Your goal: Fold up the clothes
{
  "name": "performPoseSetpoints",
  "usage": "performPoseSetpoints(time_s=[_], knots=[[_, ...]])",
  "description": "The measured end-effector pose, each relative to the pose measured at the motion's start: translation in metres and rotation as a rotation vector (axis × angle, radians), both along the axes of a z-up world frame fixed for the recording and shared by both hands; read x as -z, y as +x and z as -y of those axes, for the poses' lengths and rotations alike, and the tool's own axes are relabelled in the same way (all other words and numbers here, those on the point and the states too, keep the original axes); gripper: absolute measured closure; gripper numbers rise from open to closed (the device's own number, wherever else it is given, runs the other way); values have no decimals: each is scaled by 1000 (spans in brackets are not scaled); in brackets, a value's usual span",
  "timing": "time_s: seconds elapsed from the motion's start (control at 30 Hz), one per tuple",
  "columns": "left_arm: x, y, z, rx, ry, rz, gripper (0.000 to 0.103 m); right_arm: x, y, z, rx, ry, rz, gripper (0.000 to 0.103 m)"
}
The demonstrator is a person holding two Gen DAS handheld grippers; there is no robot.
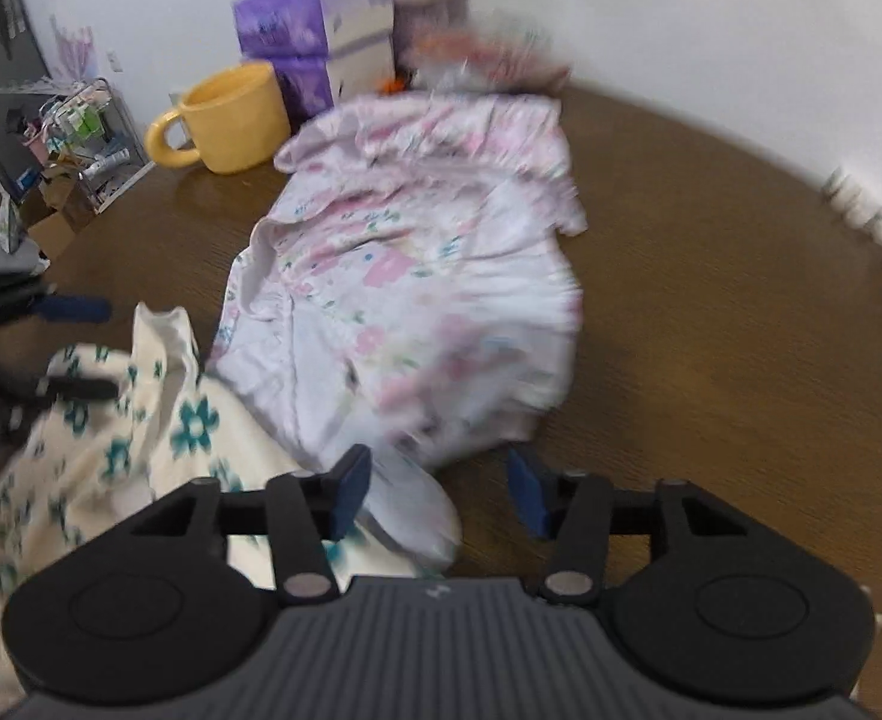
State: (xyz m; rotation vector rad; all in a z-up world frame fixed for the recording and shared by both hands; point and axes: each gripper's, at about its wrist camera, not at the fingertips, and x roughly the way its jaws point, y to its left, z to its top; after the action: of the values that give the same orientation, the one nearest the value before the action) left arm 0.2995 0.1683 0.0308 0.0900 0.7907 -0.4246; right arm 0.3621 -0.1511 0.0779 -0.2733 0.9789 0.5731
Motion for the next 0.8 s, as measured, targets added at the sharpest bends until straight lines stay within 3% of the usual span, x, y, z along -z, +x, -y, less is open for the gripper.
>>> performPoseSetpoints(time_s=[0.13, 0.2, 0.27, 0.33, 0.4, 0.43, 0.5, 0.53, 0.57, 0.67, 0.8], knots=[[-2, 13, 12, 66, -20, -21, 31, -9, -35, 46, -27, -161, 80, 44], [-1, 22, 24, 85, -1, -30, 30, -2, -47, 54, -70, -230, 83, 37], [0, 30, 37, 102, 34, -36, 26, 7, -60, 59, -118, -308, 104, 21], [2, 37, 49, 117, 71, -41, 26, 18, -66, 56, -139, -380, 159, 19], [7, 41, 57, 130, 88, -61, 31, 30, -61, 54, -135, -413, 176, 19], [9, 41, 61, 138, 95, -71, 38, 34, -57, 54, -135, -406, 172, 21], [10, 37, 63, 137, 107, -64, 82, 39, -49, 55, -133, -374, 151, 43], [9, 34, 64, 132, 114, -54, 92, 40, -44, 56, -132, -350, 135, 74], [8, 30, 64, 126, 121, -43, 99, 41, -40, 57, -129, -326, 121, 89], [-1, 21, 58, 85, 115, 17, 99, 34, -28, 64, -63, -238, 147, 91], [-13, 9, 56, 10, 137, 129, 99, 23, -5, 81, 91, -48, 149, 91]])
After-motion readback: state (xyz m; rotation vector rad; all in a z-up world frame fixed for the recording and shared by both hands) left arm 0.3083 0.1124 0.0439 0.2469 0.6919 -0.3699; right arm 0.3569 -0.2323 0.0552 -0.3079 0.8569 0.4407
